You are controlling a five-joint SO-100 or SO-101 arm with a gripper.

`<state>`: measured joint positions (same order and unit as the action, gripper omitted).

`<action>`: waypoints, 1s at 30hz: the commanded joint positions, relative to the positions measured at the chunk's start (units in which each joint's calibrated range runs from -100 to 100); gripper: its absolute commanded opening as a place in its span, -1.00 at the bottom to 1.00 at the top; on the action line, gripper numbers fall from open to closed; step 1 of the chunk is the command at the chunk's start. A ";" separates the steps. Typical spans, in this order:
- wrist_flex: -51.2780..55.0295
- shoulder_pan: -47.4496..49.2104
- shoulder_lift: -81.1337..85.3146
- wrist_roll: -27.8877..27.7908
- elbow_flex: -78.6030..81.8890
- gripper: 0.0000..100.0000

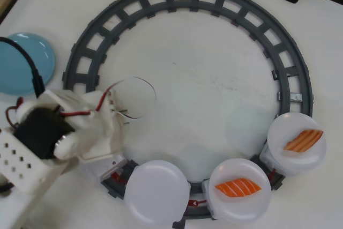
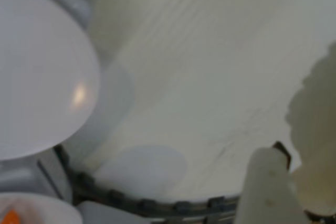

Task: Pick up the sushi from the Shinkansen and put it on the blue dish

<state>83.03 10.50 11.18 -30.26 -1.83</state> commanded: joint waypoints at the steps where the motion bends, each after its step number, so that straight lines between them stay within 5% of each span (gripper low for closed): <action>1: 0.24 5.08 2.47 2.39 -2.41 -0.86; 14: -0.60 25.94 -5.33 10.91 -6.20 -0.86; 30: -0.60 39.15 -30.55 15.62 -30.09 -0.86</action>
<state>82.94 47.45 -17.25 -15.31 -25.34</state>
